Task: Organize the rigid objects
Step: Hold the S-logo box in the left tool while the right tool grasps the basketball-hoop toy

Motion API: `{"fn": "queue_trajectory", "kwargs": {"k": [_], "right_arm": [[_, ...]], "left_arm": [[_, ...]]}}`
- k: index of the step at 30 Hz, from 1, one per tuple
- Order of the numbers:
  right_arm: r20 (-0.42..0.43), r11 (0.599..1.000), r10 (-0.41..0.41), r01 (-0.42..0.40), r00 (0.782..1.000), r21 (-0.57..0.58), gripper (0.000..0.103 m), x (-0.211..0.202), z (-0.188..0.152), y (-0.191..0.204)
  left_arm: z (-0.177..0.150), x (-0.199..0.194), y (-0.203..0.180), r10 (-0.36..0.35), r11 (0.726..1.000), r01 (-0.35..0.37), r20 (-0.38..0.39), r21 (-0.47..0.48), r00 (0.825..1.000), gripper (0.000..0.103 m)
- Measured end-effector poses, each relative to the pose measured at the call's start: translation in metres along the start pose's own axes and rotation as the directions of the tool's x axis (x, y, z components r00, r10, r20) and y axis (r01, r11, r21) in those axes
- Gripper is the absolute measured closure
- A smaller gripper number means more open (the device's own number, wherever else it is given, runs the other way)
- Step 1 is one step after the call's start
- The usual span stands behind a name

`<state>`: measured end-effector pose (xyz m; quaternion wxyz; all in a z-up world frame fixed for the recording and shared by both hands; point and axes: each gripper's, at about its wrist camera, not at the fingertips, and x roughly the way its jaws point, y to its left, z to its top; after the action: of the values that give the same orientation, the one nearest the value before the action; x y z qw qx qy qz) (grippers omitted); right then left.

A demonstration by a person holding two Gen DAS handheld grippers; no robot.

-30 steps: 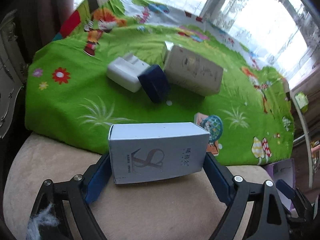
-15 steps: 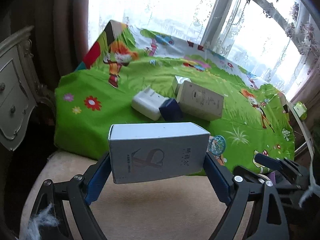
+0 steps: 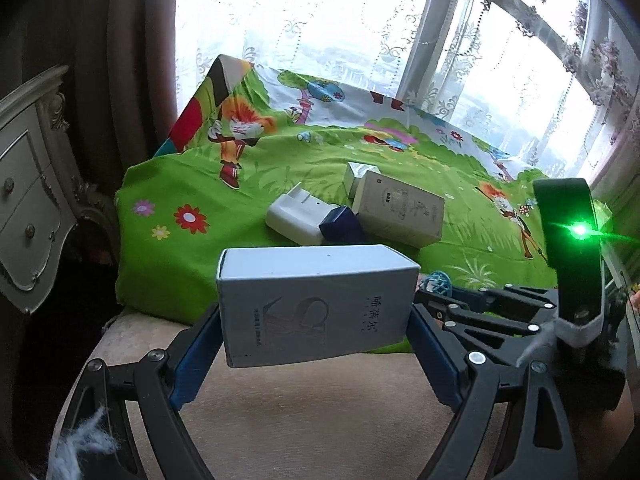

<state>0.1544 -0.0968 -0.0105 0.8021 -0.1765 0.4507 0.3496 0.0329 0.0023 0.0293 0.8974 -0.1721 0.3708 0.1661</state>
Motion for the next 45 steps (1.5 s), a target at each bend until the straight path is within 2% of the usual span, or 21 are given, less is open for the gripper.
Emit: {"fn": "queue_trajectory", "kwargs": {"k": [6,14,24,28,30,31,32,33,34,35,41,43,45], "right_arm": [[0.077,1.0,-0.024,0.023,0.997,0.02,0.085,-0.021,-0.006,-0.003],[0.158,0.988,-0.054,0.03,0.986,0.151,0.088,-0.058,-0.026,-0.035],[0.19,0.964,-0.075,0.023,0.979,0.264,0.089,-0.09,-0.058,-0.074],[0.187,0.957,-0.077,0.02,0.979,0.291,0.089,-0.093,-0.066,-0.084],[0.159,0.962,-0.042,-0.003,0.986,0.274,0.088,-0.088,-0.062,-0.083],[0.141,0.966,-0.03,-0.008,0.99,0.259,0.086,-0.085,-0.059,-0.081],[0.12,0.971,-0.028,-0.002,0.992,0.238,0.068,-0.08,-0.057,-0.077],[0.097,0.978,-0.026,0.005,0.995,0.209,0.035,-0.074,-0.054,-0.073],[0.087,0.982,-0.023,0.007,0.996,0.19,0.024,-0.07,-0.053,-0.071],[0.066,0.987,-0.027,0.016,0.997,0.16,0.019,-0.062,-0.05,-0.068],[-0.023,0.992,-0.089,0.091,0.996,0.083,0.019,-0.026,-0.033,-0.062],[-0.06,0.993,-0.1,0.104,0.993,0.06,0.022,-0.01,-0.03,-0.064],[-0.082,0.993,-0.098,0.103,0.992,0.054,0.057,-0.003,-0.029,-0.067]], "left_arm": [[0.001,-0.004,-0.015,-0.01,0.998,0.009,0.014,0.06,1.0,0.013],[-0.002,-0.006,-0.043,-0.032,0.99,0.031,0.004,0.136,0.999,0.013],[-0.011,-0.008,-0.085,-0.073,0.968,0.075,-0.016,0.24,0.997,0.013],[-0.011,-0.008,-0.085,-0.075,0.971,0.078,-0.021,0.227,0.997,0.013],[-0.009,-0.007,-0.079,-0.079,0.977,0.083,-0.027,0.199,0.997,0.013],[-0.008,-0.006,-0.076,-0.08,0.979,0.084,-0.032,0.183,0.996,0.013],[-0.007,-0.006,-0.073,-0.083,0.982,0.088,-0.037,0.168,0.996,0.013],[-0.005,-0.005,-0.07,-0.083,0.983,0.088,-0.04,0.158,0.996,0.013],[-0.004,-0.004,-0.068,-0.08,0.984,0.085,-0.042,0.153,0.996,0.013],[-0.004,-0.003,-0.067,-0.081,0.985,0.087,-0.044,0.151,0.996,0.013],[-0.005,0.0,-0.066,-0.09,0.984,0.096,-0.05,0.15,0.995,0.013],[-0.005,-0.001,-0.067,-0.09,0.983,0.097,-0.047,0.155,0.995,0.013],[-0.005,-0.001,-0.067,-0.09,0.983,0.096,-0.047,0.156,0.995,0.013]]}}
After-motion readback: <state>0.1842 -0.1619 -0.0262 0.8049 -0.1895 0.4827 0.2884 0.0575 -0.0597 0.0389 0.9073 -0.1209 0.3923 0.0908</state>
